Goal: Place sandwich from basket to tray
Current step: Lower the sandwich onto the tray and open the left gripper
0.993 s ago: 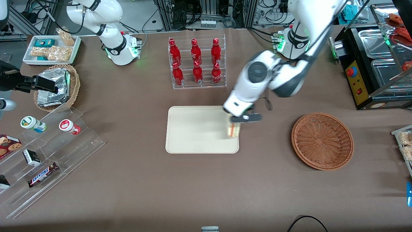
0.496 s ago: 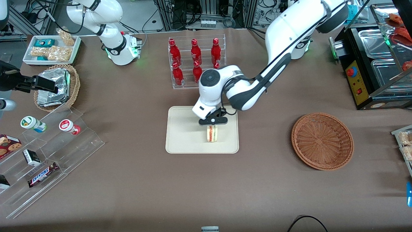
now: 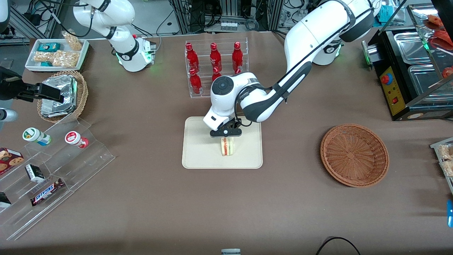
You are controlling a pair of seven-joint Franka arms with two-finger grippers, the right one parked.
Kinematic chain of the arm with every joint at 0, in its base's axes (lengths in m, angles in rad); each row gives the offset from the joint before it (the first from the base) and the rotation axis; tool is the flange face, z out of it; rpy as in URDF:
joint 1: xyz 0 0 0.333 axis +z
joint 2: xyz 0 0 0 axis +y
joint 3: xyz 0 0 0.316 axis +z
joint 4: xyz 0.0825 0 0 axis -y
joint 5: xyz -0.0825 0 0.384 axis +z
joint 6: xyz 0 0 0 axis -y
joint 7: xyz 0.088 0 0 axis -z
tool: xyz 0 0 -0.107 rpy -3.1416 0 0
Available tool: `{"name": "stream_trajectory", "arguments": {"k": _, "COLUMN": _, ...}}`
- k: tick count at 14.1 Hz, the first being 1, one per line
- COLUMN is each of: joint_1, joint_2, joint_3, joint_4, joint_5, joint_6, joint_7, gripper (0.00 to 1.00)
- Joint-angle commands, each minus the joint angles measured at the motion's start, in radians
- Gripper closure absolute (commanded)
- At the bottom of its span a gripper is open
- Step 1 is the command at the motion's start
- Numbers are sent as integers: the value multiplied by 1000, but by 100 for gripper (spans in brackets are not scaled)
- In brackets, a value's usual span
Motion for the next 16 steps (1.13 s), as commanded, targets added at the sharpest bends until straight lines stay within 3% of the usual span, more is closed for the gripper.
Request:
{"name": "stream_trajectory", "arguments": {"k": 1, "joint_1": -19, "joint_2": 24, "joint_3": 4, "joint_4": 48, "joint_5": 21, "joint_6": -23, "joint_7": -42, "gripper": 0}}
{"name": "stream_trajectory", "arguments": {"k": 5, "joint_1": -5, "joint_2": -16, "joint_3": 30, "joint_4": 85, "joint_5": 13, "joint_6": -46, "joint_7": -42, "gripper": 0}}
{"name": "stream_trajectory", "arguments": {"k": 10, "joint_1": 47, "joint_2": -164, "joint_3": 30, "joint_4": 102, "joint_5": -7, "joint_6": -242, "joint_7": -38, "gripper": 0}}
{"name": "stream_trajectory", "arguments": {"k": 13, "joint_1": 142, "joint_2": -249, "joint_3": 25, "joint_4": 85, "joint_5": -76, "joint_6": -330, "joint_7": 5, "gripper": 0}}
{"name": "stream_trajectory", "arguments": {"k": 16, "joint_1": 270, "joint_2": -330, "joint_3": 25, "joint_4": 79, "joint_5": -192, "joint_6": -428, "joint_7": 188, "gripper": 0}}
